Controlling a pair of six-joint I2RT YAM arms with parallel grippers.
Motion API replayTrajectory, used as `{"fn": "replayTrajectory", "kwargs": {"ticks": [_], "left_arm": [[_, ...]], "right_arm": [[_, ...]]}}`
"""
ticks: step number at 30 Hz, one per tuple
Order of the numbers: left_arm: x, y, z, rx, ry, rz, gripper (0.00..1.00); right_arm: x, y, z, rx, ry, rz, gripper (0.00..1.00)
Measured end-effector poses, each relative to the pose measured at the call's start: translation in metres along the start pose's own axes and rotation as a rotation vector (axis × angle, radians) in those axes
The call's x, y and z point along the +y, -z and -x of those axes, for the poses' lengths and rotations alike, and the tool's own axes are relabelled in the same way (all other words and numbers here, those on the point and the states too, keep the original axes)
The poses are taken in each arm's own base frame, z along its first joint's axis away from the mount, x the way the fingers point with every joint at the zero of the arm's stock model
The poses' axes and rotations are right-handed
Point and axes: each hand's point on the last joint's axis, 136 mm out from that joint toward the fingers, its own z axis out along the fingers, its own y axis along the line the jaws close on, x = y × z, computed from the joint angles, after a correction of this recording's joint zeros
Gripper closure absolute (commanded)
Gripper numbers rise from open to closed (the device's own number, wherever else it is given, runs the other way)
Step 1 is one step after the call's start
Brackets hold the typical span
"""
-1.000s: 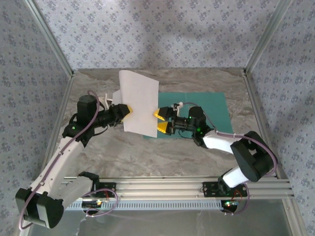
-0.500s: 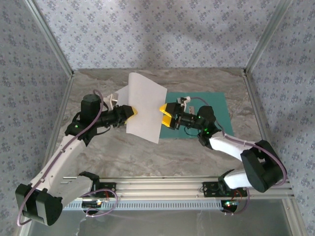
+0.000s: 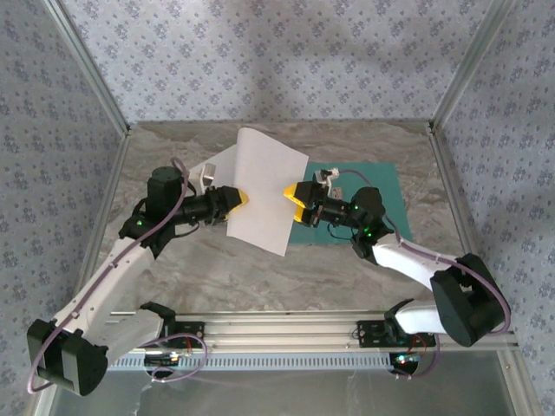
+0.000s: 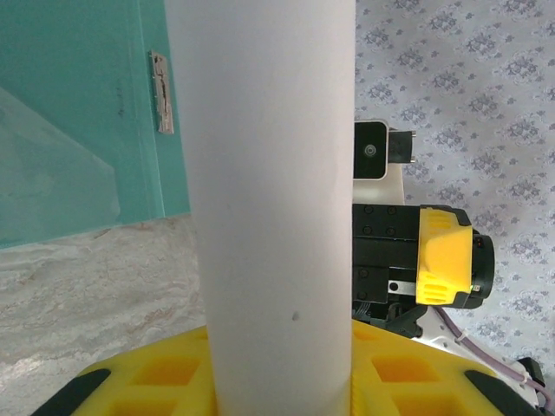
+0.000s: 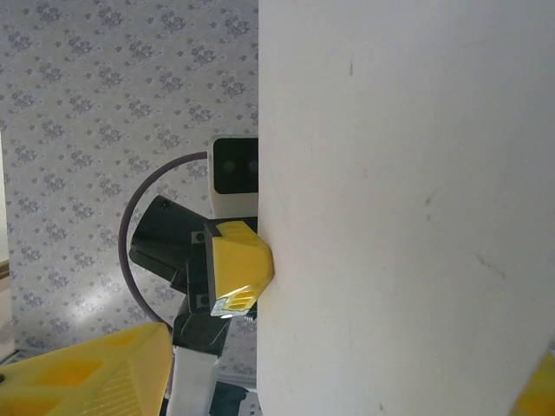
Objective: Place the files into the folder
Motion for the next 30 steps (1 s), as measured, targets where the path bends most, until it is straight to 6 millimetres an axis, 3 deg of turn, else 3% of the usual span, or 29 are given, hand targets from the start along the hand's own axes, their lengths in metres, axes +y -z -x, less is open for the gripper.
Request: {"fn": "replayTrajectory", "kwargs": {"ticks": [30], "left_arm": [[0.004, -0.013, -0.005, -0.052, -0.017, 0.053, 0.66]], "right_arm": [[-0.003, 0.004, 0.003, -0.048, -0.003, -0.010, 0.48]]}}
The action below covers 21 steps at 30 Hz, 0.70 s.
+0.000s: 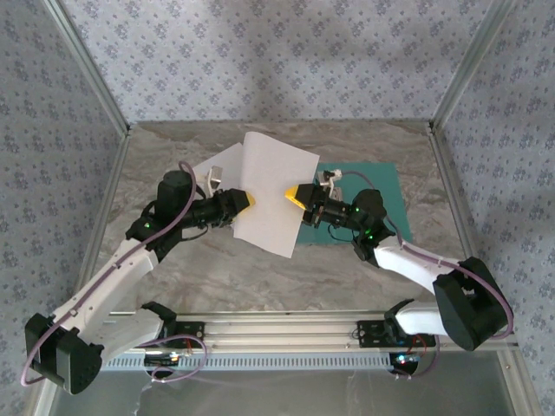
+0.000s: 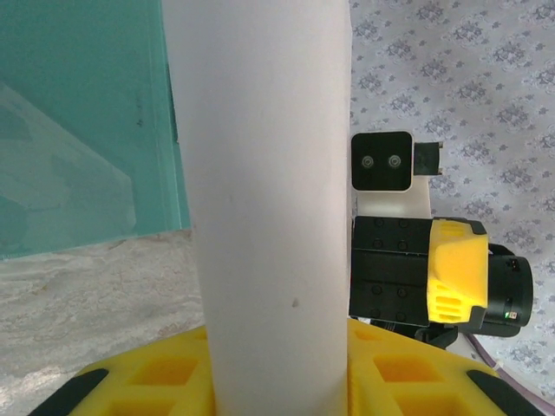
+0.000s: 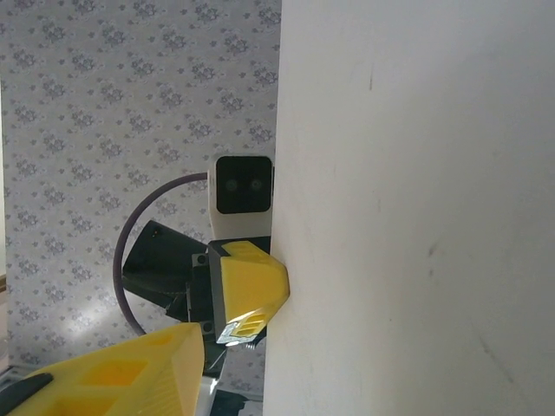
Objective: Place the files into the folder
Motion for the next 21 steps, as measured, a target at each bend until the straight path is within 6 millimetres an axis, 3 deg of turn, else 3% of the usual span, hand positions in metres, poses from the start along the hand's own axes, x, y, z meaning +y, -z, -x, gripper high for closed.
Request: {"fn": "replayTrajectory", "kwargs": {"ticks": [9, 21], "left_arm": [[0.0004, 0.0015, 0.0040, -0.030, -0.005, 0.010, 0.66], [-0.0006, -0.0012, 0.0007, -0.031, -0.013, 0.015, 0.67]], "right_arm": [[-0.0037, 0.0011, 0.0002, -0.007, -0.006, -0.008, 0.44], [-0.0062, 0.0027, 0.0000, -0.017, -0.011, -0.012, 0.50]]}}
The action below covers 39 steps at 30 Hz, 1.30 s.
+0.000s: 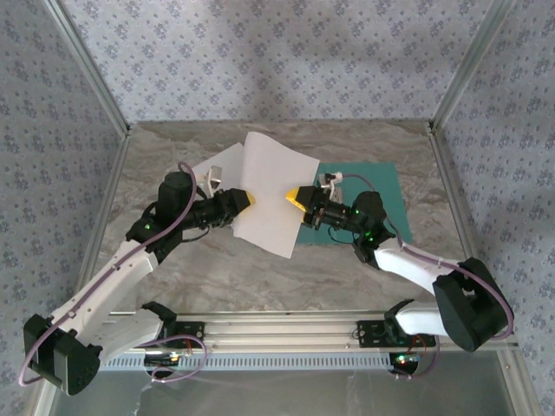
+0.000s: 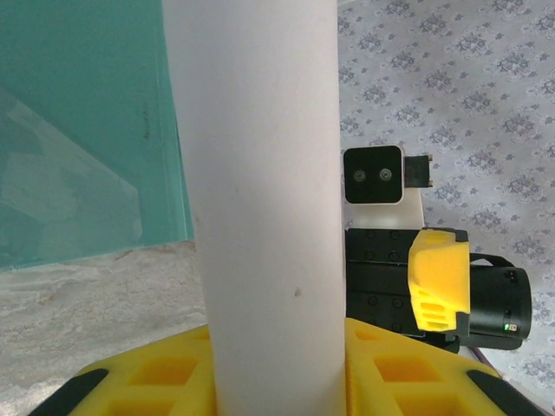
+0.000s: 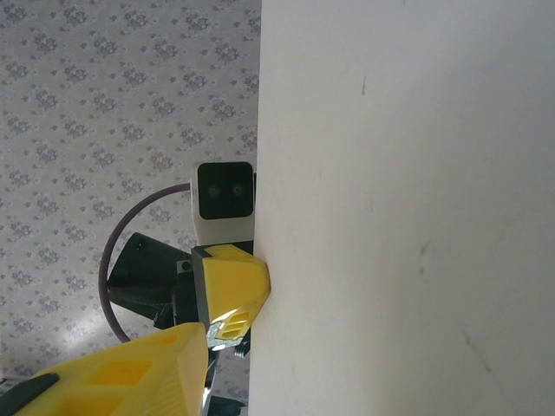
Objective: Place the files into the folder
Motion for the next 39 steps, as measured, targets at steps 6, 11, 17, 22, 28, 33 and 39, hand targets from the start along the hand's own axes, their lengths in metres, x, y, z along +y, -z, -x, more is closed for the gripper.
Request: {"fn": "replayTrajectory", "kwargs": {"ticks": [6, 11, 17, 22, 28, 33, 39], "left_arm": [[-0.001, -0.003, -0.003, -0.005, -0.009, 0.008, 0.67], [0.000, -0.004, -0.004, -0.016, -0.015, 0.017, 0.67], [0.000, -0.005, -0.003, -0.029, -0.021, 0.027, 0.67], [0.001, -0.005, -0.001, -0.041, -0.023, 0.033, 0.67], [0.000, -0.006, -0.004, -0.035, -0.027, 0.033, 0.67], [0.000, -0.006, -0.004, -0.035, -0.028, 0.033, 0.67], [0.000, -0.006, -0.004, -0.035, -0.034, 0.033, 0.67]], "right_arm": [[0.003, 0.002, 0.001, -0.011, 0.005, 0.006, 0.45], [0.005, 0.003, 0.001, -0.019, 0.012, 0.008, 0.45], [0.001, 0.005, 0.000, -0.027, 0.008, 0.000, 0.47], [0.001, 0.005, 0.002, -0.034, 0.007, -0.003, 0.52], [-0.001, 0.005, 0.002, -0.035, 0.010, -0.006, 0.61], [-0.002, 0.005, 0.002, -0.035, 0.016, -0.010, 0.74], [-0.010, 0.006, 0.003, -0.036, 0.008, -0.043, 0.82]]}}
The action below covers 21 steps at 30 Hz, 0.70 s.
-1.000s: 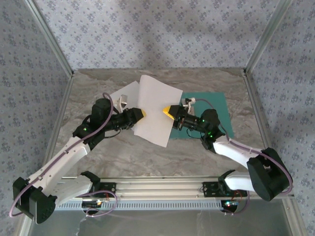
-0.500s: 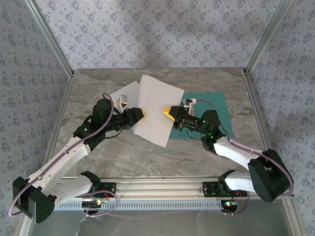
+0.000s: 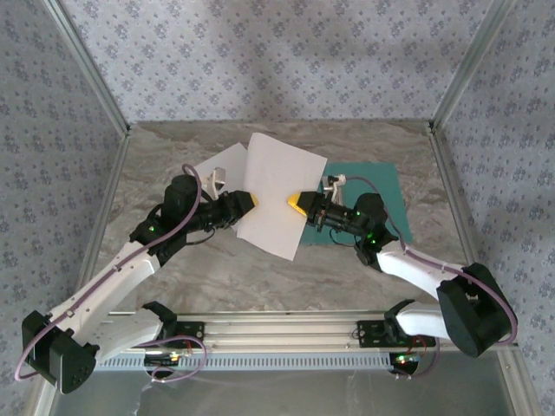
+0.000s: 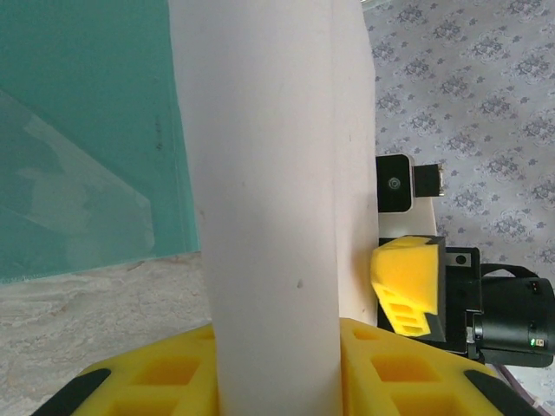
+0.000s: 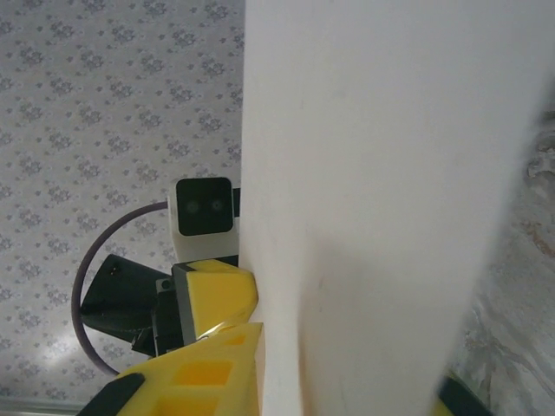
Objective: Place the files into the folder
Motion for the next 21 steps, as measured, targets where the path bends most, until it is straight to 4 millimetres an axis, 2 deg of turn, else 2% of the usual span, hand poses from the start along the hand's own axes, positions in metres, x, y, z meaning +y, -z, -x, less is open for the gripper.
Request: {"fn": "replayTrajectory", "kwargs": {"ticks": [4, 9, 13, 15, 21], "left_arm": [[0.000, 0.000, 0.001, -0.004, 0.000, 0.003, 0.65], [0.001, 0.000, 0.001, -0.006, -0.011, 0.003, 0.55], [0.002, 0.000, 0.001, -0.005, -0.025, 0.014, 0.33], [0.005, 0.001, 0.001, -0.007, -0.029, 0.030, 0.26], [0.007, 0.006, 0.004, -0.020, -0.056, 0.074, 0.19]], "right_arm": [[-0.004, 0.001, 0.000, -0.002, 0.000, -0.018, 0.90], [-0.006, 0.004, 0.000, -0.002, 0.006, -0.035, 1.00], [-0.006, 0.009, 0.003, -0.009, 0.021, -0.048, 1.00], [-0.005, 0.013, 0.004, -0.011, 0.032, -0.059, 1.00], [0.003, 0.026, 0.012, -0.012, 0.124, -0.164, 1.00]]}}
